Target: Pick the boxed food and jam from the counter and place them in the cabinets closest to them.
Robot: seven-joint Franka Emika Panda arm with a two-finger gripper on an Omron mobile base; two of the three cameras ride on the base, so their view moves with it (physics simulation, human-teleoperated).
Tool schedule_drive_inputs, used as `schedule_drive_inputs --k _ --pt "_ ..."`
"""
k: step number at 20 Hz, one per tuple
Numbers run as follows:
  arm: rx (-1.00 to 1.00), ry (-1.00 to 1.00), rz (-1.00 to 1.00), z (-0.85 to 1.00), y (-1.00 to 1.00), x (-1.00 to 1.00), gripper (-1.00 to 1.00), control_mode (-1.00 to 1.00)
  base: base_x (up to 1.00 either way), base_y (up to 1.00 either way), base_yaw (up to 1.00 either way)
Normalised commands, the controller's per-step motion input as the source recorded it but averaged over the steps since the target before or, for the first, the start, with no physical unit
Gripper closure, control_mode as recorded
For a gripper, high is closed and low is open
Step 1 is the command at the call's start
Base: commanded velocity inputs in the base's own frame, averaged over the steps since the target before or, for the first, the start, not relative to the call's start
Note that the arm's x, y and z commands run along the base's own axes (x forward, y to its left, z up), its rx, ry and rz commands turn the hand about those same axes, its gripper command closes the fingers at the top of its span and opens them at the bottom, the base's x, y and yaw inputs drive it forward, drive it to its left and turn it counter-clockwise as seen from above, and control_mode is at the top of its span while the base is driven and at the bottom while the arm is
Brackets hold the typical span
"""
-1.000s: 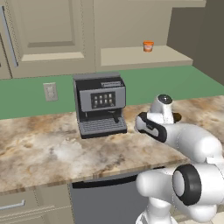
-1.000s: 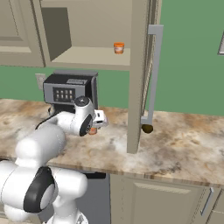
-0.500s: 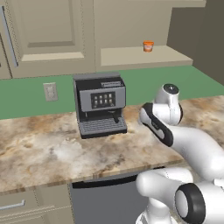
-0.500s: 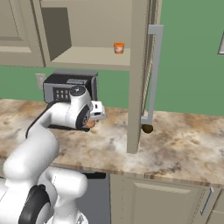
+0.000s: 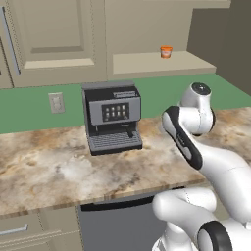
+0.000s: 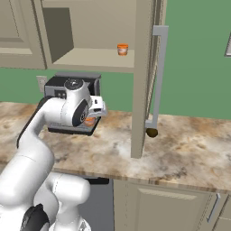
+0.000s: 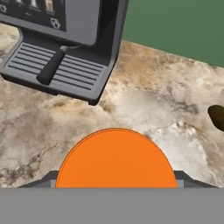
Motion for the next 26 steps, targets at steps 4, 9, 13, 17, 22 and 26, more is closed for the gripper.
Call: schedule_drive_inputs --k 4,9,13,17,22,26 --pt "0.0 0.0 0.0 0.52 -0.02 -0.28 1.0 -1.0 0.0 0.0 0.0" --pt "0.0 0.02 0.0 0.53 -0.02 -0.25 1.0 -1.0 0.0 0.0 0.0" --pt "0.0 0.0 0.0 0.6 0.0 -0.08 1.0 -1.0 0.0 0.0 0.0" --pt "0.0 -0.01 0.0 0.63 0.0 -0.1 1.0 -1.0 0.0 0.0 0.0" --pt "0.0 -0.05 0.0 0.62 0.0 -0.03 1.0 -1.0 0.0 0.0 0.0" --pt "0.0 -0.07 0.0 0.47 0.0 0.0 1.0 -1.0 0.0 0.0 0.0"
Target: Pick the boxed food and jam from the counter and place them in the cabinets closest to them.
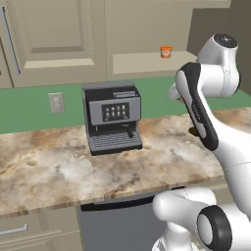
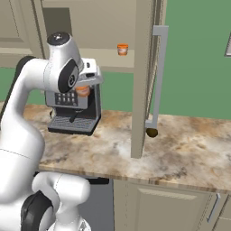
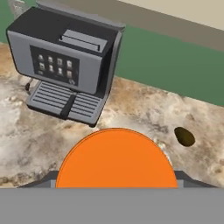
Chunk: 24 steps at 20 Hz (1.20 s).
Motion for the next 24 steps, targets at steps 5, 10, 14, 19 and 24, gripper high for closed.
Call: schedule_drive_inputs --k 5,10,14,19,24 --pt "0.02 -0.14 0.0 0.33 0.01 0.0 1.0 -1.0 0.0 0.0 0.0" --pt "0.03 -0.18 0.0 0.3 0.03 0.0 1.0 -1.0 0.0 0.0 0.0" --pt "0.02 -0.17 0.0 0.31 0.08 0.03 1.0 -1.0 0.0 0.0 0.0" --pt "0.0 -0.13 0.0 0.28 0.12 0.13 1.0 -1.0 0.0 0.0 0.0" --pt "0.0 -0.09 -0.01 0.21 0.12 0.27 1.0 -1.0 0.0 0.0 0.0"
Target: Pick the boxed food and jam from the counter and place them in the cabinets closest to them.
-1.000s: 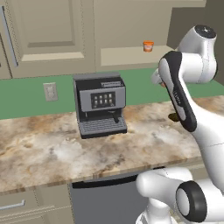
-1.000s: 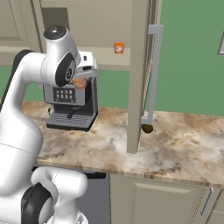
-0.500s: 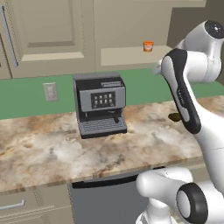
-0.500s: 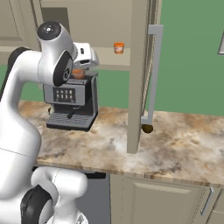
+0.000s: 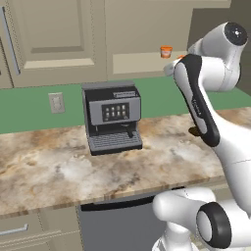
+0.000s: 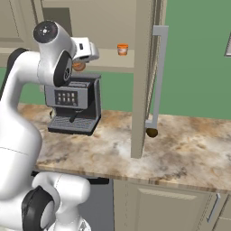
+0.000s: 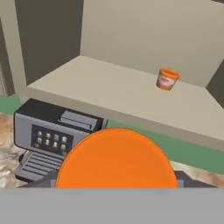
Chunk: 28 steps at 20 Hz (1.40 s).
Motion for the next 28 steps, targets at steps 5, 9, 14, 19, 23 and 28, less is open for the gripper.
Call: schedule_drive_inputs --k 5,9,14,19,23,28 --pt "0.0 -0.04 0.0 0.15 0.12 0.27 1.0 -1.0 0.0 0.0 0.0" --pt "0.0 -0.01 0.0 0.0 0.0 -0.01 1.0 -1.0 0.0 0.0 0.0" --pt "0.08 0.05 0.02 0.06 -0.03 0.04 1.0 -1.0 0.0 0.0 0.0" --pt "0.03 0.02 0.01 0.02 -0.02 0.0 1.0 -1.0 0.0 0.0 0.0" --pt "0.0 0.0 0.0 0.0 0.0 0.06 1.0 -1.0 0.0 0.0 0.0" --pt "0.0 0.01 -0.01 0.0 0.0 0.31 1.0 -1.0 0.0 0.0 0.0"
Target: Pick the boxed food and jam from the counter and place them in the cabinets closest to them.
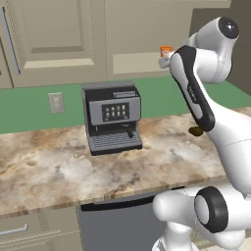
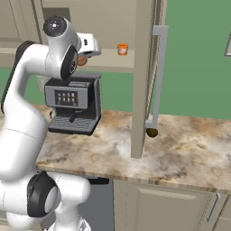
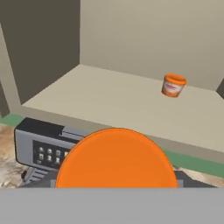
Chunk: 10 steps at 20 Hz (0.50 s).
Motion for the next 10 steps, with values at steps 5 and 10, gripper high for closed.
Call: schedule_drive_inputs --k 5,10 --pt "0.0 0.06 -0.02 0.0 0.01 0.4 1.0 -1.0 0.0 0.0 0.0" --pt "0.0 0.12 -0.02 0.01 0.05 0.45 1.0 -1.0 0.0 0.0 0.0"
